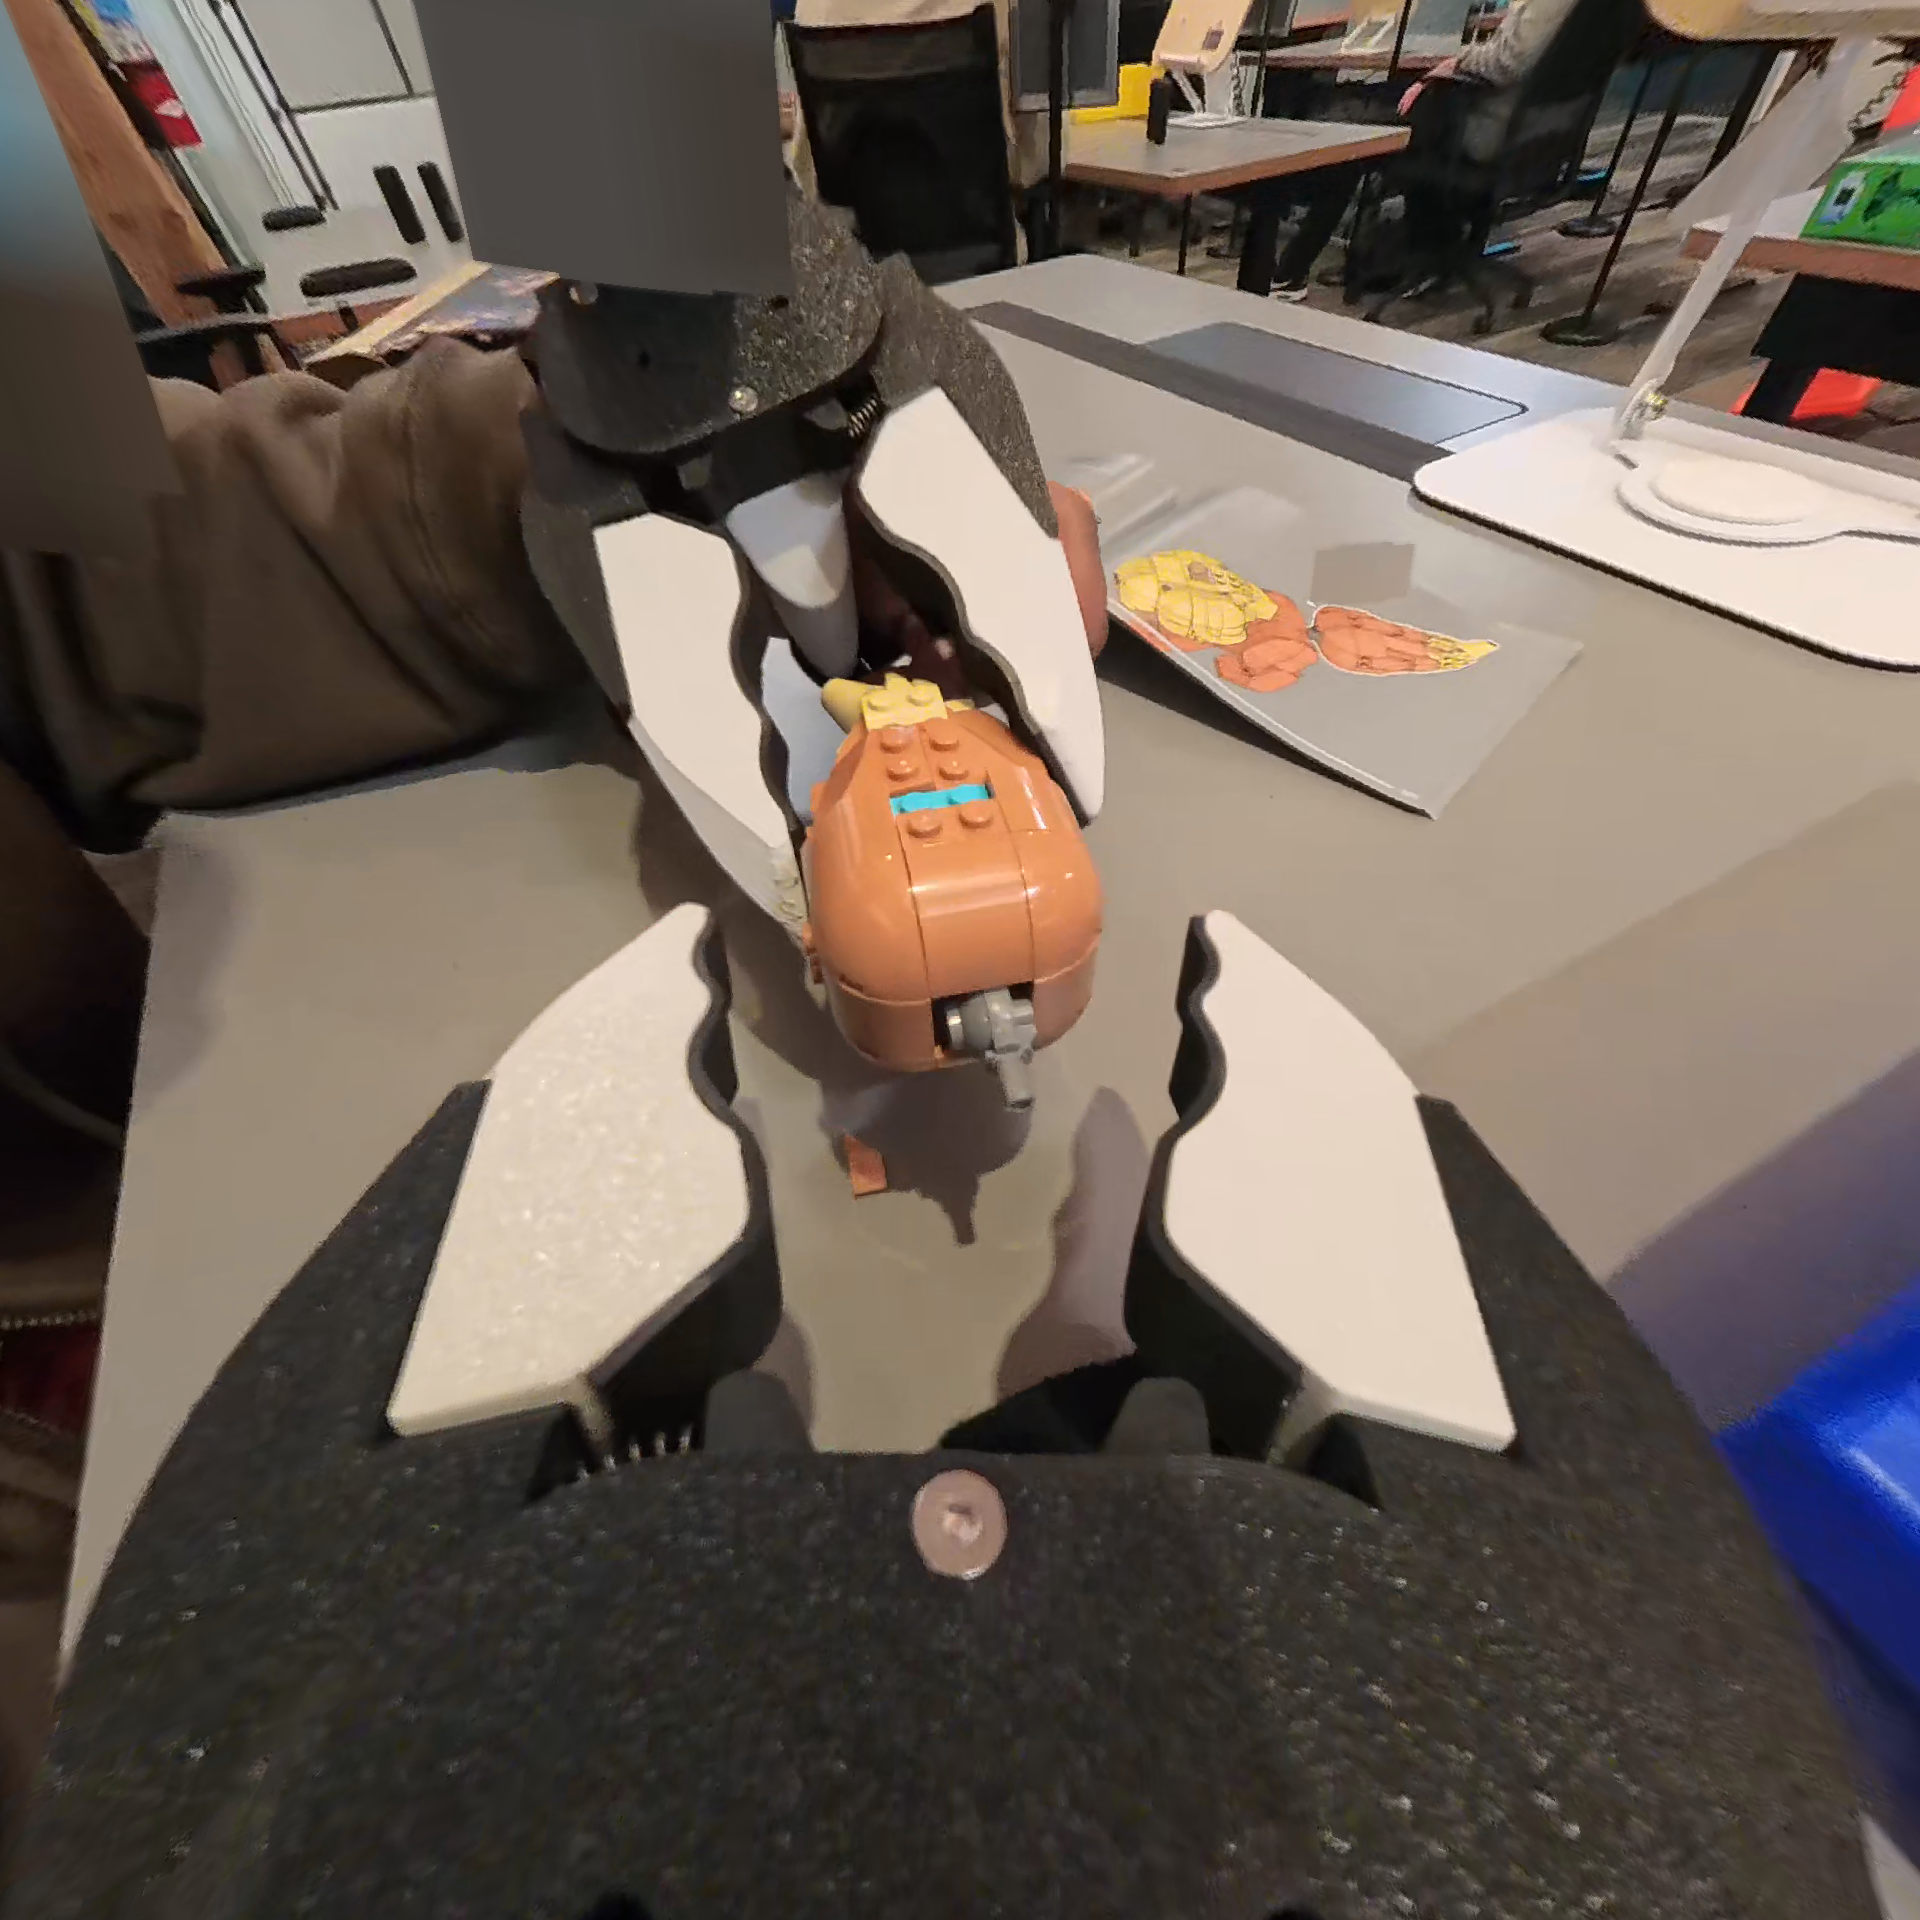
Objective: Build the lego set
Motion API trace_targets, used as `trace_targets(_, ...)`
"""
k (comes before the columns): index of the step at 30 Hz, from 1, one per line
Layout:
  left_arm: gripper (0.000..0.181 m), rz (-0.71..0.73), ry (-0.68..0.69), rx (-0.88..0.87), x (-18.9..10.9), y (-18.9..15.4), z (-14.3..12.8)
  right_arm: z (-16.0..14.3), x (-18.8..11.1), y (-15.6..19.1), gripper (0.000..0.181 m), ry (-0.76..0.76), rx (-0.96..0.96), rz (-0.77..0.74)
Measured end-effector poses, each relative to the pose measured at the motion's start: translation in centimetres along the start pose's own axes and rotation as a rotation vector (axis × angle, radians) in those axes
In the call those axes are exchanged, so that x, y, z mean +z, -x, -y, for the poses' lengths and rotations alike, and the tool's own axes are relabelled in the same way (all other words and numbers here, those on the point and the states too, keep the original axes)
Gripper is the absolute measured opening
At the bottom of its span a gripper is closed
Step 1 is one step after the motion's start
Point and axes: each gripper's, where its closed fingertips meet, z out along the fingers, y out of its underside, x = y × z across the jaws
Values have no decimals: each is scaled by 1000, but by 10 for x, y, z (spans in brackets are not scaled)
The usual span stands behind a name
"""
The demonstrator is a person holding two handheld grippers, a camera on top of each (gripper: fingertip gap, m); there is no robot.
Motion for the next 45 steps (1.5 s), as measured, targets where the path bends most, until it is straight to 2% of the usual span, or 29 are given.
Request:
trace_targets(1,55,-3,0,8,-1,-1,1,0,1,1,83,-5,10,5)
trace_targets(11,55,-72,-13,74,-5,-16,7,0,6,20,59,-32,9,49)
trace_targets(18,54,-107,-3,109,-10,-22,8,0,7,28,59,-25,8,78)
trace_targets(22,54,-110,-15,99,-10,-22,9,1,7,27,59,-38,-2,44)
trace_targets(30,54,-121,4,104,-8,-23,5,-15,8,24,61,99,-111,-26)
trace_targets(36,53,-132,-2,112,-8,-25,4,-18,8,26,60,157,-135,-10)
trace_targets(45,54,-151,-44,114,-4,-28,3,-32,2,28,62,375,-143,35)
